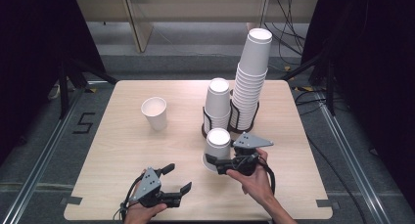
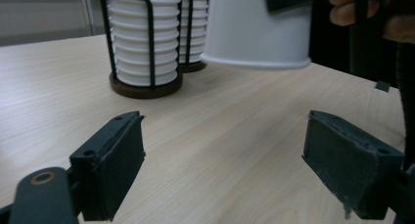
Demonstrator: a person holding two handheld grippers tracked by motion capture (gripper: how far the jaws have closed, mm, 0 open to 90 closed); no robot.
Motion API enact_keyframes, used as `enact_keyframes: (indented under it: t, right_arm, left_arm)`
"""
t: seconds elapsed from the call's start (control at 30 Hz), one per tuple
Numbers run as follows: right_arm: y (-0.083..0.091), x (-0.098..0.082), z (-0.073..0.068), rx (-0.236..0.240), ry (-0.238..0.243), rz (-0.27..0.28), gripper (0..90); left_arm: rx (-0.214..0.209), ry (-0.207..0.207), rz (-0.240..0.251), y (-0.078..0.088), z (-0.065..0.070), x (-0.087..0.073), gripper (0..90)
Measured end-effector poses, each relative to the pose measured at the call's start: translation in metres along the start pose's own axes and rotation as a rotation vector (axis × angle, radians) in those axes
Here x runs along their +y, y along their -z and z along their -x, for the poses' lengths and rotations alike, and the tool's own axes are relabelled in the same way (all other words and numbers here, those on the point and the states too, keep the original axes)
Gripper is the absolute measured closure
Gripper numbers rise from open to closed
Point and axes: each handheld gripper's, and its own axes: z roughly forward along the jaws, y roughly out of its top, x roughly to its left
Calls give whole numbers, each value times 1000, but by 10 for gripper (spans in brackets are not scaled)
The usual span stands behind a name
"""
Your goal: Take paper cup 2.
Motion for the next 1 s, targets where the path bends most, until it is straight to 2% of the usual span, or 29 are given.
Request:
enact_keyframes:
  t: [0.03,0.07,0.13,0.17,0.2,0.27,0.3,0.33,0.37,0.4,0.43,0.5,0.57,0.63,0.67,0.7,0.73,0.77,0.83,0.87,0.9,1.0]
  right_arm:
    - [-2,-1,-4,5,-20,-6,174]
    - [-4,-1,-5,16,8,-3,174]
    - [-7,-2,-10,26,4,-14,174]
    - [-9,-3,-11,36,23,-11,174]
    - [-9,-4,-15,24,-2,-22,174]
    - [-12,-7,-18,45,19,-23,175]
    - [-13,-8,-20,43,14,-29,175]
    - [-15,-9,-22,60,10,-35,176]
    - [-17,-10,-23,57,30,-34,176]
    - [-19,-11,-25,70,23,-36,176]
    - [-20,-12,-26,49,41,-25,176]
    - [-22,-13,-28,77,26,-35,177]
    - [-24,-14,-31,83,26,-38,177]
    - [-25,-15,-34,89,8,-34,178]
    - [-27,-15,-34,95,38,-24,178]
    - [-27,-16,-37,96,14,-36,178]
    - [-27,-16,-39,87,20,-41,178]
    - [-30,-16,-39,90,57,-16,178]
    - [-31,-17,-42,108,42,-34,179]
    - [-31,-17,-45,103,36,-36,179]
    - [-32,-18,-46,115,40,-35,179]
    - [-34,-19,-50,116,61,-30,179]
  left_arm:
    - [0,-2,-6,-1,2,1,144]
    - [-5,-9,-3,-3,4,1,144]
    - [-8,-23,-12,-5,9,1,144]
    - [-16,-30,1,-7,10,1,144]
    - [-16,-39,-13,-8,12,1,144]
    - [-25,-54,3,-11,13,0,144]
    - [-20,-57,-16,-10,14,1,144]
    - [-23,-53,-18,-11,15,0,144]
    - [-33,-52,0,-14,15,0,144]
    - [-33,-50,-3,-14,15,0,144]
    - [-32,-42,-4,-14,15,0,144]
    - [-32,-32,-6,-13,14,0,144]
    - [-32,-21,-2,-13,13,0,144]
    - [-30,-13,-20,-13,13,0,144]
    - [-33,-11,-18,-13,12,0,144]
    - [-36,-11,-19,-13,13,0,144]
    - [-36,-9,-19,-13,13,0,144]
    - [-35,-6,-17,-13,13,0,144]
    - [-29,-2,-16,-13,12,1,144]
    - [-26,0,-21,-12,11,1,144]
    - [-29,8,-21,-13,11,1,134]
    - [-30,-3,-19,-15,11,-1,84]
